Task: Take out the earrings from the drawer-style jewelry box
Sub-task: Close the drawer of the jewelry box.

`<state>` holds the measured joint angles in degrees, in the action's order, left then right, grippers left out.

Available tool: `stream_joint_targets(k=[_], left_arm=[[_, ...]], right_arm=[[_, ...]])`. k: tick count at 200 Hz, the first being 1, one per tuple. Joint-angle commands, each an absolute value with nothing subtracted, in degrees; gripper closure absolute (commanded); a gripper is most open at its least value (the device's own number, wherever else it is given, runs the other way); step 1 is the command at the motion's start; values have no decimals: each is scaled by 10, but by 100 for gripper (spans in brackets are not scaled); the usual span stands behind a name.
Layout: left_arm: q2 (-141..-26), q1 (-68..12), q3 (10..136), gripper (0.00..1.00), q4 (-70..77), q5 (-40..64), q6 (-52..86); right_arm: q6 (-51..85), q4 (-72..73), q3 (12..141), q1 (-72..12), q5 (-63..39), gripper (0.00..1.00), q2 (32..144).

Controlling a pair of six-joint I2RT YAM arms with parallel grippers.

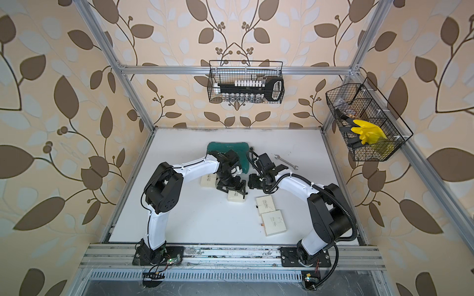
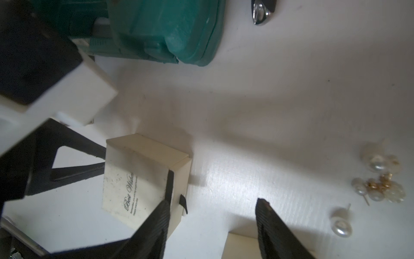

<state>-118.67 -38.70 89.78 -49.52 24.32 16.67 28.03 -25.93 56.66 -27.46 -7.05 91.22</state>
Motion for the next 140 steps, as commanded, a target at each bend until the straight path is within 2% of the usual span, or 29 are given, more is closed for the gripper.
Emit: stream_joint_targets(k=[1, 53, 140], left_arm=[[-1195, -392, 919, 1, -524, 232, 157], [-1161, -391, 891, 1, -486, 258, 153], [-1159, -391, 884, 1, -476, 280, 147]], right_arm=[[269, -270, 559, -272, -75, 37, 904], [267, -278, 543, -273, -74, 39, 925], [263, -210, 539, -294, -173, 40, 977]])
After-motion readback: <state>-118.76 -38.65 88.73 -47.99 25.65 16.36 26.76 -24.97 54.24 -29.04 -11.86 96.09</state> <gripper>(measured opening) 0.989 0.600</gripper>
